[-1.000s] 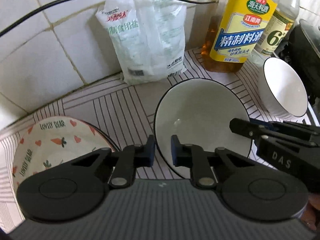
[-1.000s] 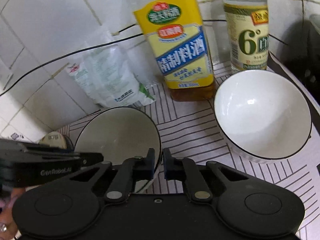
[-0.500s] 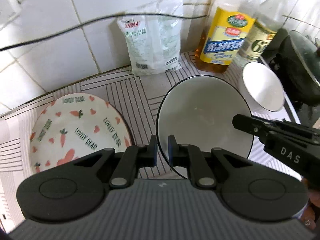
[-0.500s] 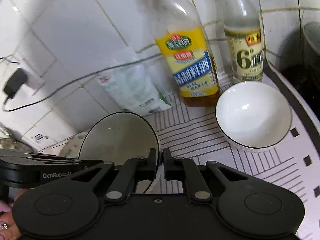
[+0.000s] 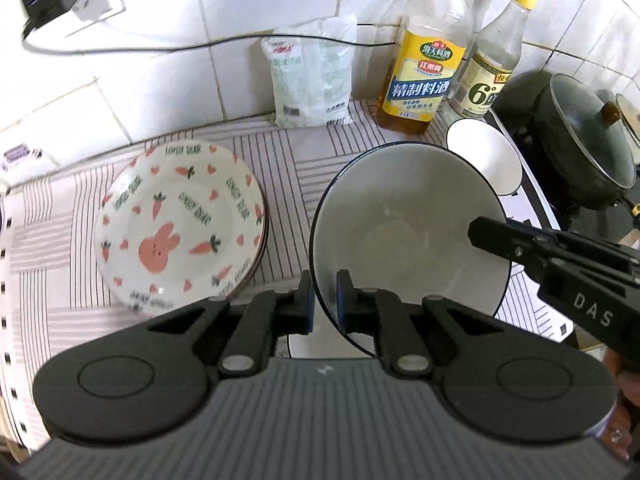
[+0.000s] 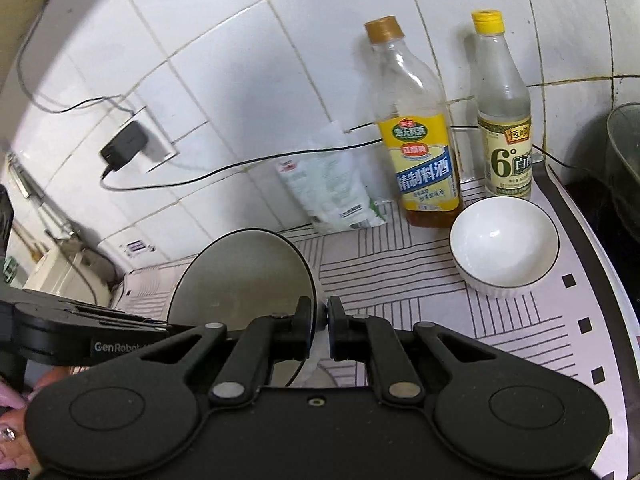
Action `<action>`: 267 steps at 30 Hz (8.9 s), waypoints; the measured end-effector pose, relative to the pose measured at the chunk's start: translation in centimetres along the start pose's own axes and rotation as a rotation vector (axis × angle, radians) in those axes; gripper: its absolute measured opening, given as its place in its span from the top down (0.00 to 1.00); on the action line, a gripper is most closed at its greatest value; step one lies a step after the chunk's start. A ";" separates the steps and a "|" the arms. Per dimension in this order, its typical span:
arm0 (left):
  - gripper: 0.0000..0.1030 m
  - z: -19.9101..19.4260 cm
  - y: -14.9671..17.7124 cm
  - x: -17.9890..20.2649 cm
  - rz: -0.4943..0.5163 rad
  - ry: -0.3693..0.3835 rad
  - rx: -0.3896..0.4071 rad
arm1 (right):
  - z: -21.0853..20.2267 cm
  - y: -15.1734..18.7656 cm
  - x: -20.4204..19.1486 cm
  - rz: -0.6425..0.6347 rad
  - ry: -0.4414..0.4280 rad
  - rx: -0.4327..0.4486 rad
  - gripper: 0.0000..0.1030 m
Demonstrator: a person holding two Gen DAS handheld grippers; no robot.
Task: Organize plates and bowls
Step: 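Lift the second white bowl and lower it into the first bowl, then open both grippers and move them to the white bowl by the stove, then grasp the rim of the third white bowl with both grippers, then lift the third white bowl and lower it into the bowl stack, then grasp the rim of the stacked bowls with both grippers, then lift the bowl stack and lower it onto the rabbit plate stack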
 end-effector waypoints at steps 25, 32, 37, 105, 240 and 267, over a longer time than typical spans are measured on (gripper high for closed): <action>0.89 5.0 6.8 -2.2 -0.137 -0.028 -0.192 | 3.3 6.7 -1.0 -0.235 0.025 -0.084 0.89; 0.87 5.7 6.7 -2.2 -0.112 -0.044 -0.233 | 4.0 7.1 -1.4 -0.337 0.061 -0.080 0.90; 0.85 6.1 6.7 -2.2 -0.097 -0.061 -0.241 | 4.5 7.1 -1.4 -0.379 0.087 -0.072 0.90; 0.87 21.0 -10.0 13.7 0.143 0.130 -0.164 | 12.7 0.4 17.1 -0.220 0.299 0.087 0.12; 0.53 2.4 7.7 -5.1 -0.309 0.129 0.148 | 7.2 15.4 -1.9 -0.648 -0.116 0.046 0.09; 0.62 7.2 8.9 -5.1 -0.288 0.257 0.081 | 8.3 15.6 -3.1 -0.590 -0.151 0.059 0.08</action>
Point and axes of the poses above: each gripper's, at about its wrist camera, not at the fingertips, and z roughly the way its jaws point, x to its right, y to its underside, the point moved 10 cm from there along z, roughly the way its jaws point, and after that the axes turned 4 degrees about y, right-handed, at the moved point
